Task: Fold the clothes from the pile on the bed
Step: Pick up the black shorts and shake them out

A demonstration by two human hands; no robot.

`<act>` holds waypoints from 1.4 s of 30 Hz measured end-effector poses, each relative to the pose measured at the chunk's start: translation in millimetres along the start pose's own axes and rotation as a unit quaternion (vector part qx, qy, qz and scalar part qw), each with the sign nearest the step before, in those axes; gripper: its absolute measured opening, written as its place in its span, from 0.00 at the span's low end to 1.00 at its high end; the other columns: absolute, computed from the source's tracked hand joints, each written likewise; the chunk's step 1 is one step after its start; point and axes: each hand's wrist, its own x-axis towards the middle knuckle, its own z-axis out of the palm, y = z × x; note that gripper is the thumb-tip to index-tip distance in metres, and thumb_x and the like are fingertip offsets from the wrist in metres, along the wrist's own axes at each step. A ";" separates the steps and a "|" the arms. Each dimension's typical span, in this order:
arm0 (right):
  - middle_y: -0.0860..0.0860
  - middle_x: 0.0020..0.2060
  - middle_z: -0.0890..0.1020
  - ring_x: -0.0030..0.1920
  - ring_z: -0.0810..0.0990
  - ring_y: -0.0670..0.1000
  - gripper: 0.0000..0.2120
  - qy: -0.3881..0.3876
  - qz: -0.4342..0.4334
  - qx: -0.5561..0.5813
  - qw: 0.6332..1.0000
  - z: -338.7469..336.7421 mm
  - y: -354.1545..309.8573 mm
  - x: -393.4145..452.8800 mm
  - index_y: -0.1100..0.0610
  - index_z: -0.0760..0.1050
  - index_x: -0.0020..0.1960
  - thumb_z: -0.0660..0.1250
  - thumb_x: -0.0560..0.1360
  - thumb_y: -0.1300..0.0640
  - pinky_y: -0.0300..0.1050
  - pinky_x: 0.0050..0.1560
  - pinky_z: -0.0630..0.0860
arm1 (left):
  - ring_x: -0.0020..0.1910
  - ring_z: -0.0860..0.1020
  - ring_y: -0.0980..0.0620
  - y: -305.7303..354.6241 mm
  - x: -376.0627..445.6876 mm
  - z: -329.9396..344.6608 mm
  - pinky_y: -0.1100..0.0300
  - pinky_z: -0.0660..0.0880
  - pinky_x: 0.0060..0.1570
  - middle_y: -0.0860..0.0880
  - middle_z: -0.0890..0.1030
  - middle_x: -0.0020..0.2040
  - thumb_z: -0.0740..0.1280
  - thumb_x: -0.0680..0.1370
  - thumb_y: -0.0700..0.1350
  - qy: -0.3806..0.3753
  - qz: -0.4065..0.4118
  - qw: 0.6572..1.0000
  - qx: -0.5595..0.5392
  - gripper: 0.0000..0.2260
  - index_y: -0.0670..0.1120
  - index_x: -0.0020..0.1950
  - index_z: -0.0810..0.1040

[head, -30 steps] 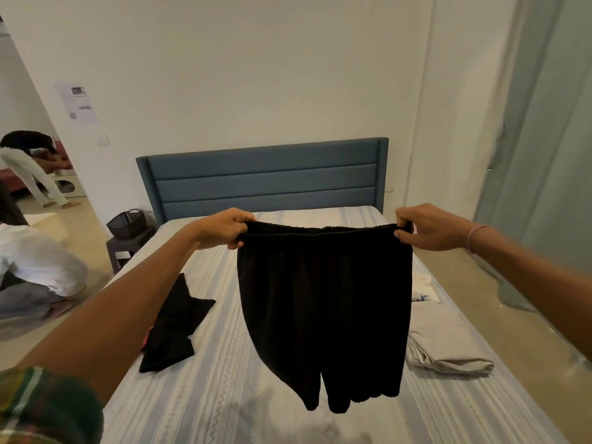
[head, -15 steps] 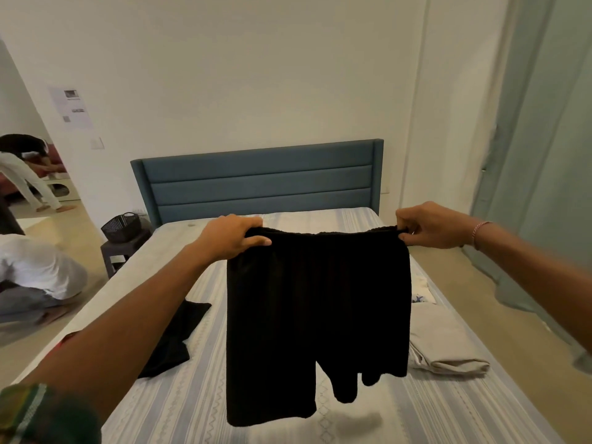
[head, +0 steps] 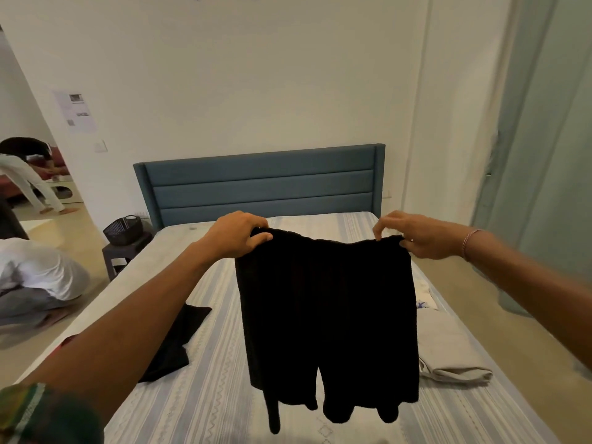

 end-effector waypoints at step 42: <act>0.58 0.42 0.82 0.38 0.86 0.56 0.02 0.154 0.252 0.250 0.922 34.5 -98.8 97.1 0.62 0.78 0.46 0.67 0.77 0.65 0.43 0.32 0.83 | 0.41 0.76 0.44 68.0 -14.0 29.8 0.50 0.75 0.43 0.44 0.80 0.46 0.62 0.82 0.41 -0.013 0.075 0.997 -0.023 0.10 0.48 0.63 0.70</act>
